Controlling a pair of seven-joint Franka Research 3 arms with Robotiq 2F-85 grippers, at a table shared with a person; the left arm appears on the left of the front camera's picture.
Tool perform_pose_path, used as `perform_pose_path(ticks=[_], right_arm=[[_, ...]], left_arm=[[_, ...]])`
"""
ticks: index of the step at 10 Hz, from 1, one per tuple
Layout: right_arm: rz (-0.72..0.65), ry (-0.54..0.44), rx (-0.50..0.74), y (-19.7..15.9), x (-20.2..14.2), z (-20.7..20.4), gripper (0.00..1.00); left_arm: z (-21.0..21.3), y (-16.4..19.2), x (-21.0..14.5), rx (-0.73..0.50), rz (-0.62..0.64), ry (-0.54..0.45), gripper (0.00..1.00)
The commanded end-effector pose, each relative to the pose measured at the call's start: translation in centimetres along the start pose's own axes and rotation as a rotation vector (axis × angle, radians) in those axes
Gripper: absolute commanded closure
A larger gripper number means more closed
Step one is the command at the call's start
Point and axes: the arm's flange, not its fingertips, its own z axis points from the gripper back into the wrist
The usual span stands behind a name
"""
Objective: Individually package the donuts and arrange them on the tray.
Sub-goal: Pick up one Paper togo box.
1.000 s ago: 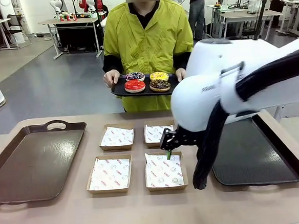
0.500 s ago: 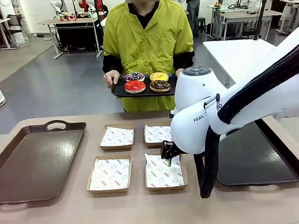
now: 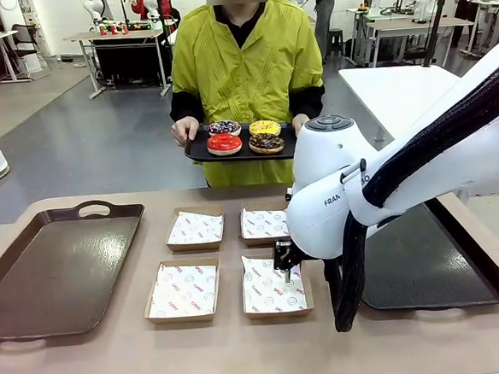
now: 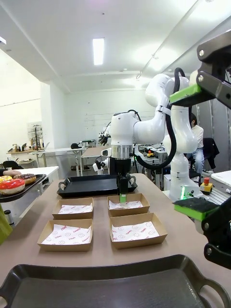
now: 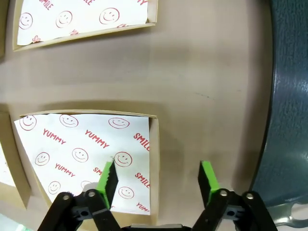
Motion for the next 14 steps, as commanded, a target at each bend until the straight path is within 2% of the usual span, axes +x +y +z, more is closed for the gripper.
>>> perform_pose_path(ticks=[1, 3, 4, 5, 6, 10, 12, 14], right_arm=[[-0.016, -0.008, 0.018, 0.2, 0.0, -0.4, 1.00], [-0.026, -0.014, 0.018, 0.3, 0.0, -0.1, 1.00], [-0.028, -0.018, 0.019, 0.4, 0.0, 0.0, 0.87], [-0.031, -0.021, 0.016, 0.4, 0.0, 0.1, 0.98], [-0.034, -0.021, 0.014, 0.4, 0.0, 0.1, 1.00], [-0.062, -0.032, 0.030, 0.5, -0.2, 0.8, 1.00], [-0.093, 0.002, 0.047, 0.9, -0.8, 3.3, 1.00], [-0.090, 0.018, 0.046, 1.4, -0.9, 9.3, 1.00]], left_arm=[[0.1, -0.2, 0.0, -0.020, -0.006, -0.008, 0.00], [0.1, -0.2, 0.0, -0.020, -0.006, -0.008, 0.00], [0.1, -0.2, 0.0, -0.020, -0.006, -0.008, 0.00], [0.1, -0.2, 0.0, -0.020, -0.006, -0.008, 0.00], [0.1, -0.2, 0.0, -0.020, -0.006, -0.008, 0.00], [0.1, -0.2, 0.0, -0.020, -0.006, -0.008, 0.00], [0.1, -0.2, 0.0, -0.020, -0.006, -0.008, 0.00], [0.1, -0.2, 0.0, -0.020, -0.006, -0.008, 0.00]])
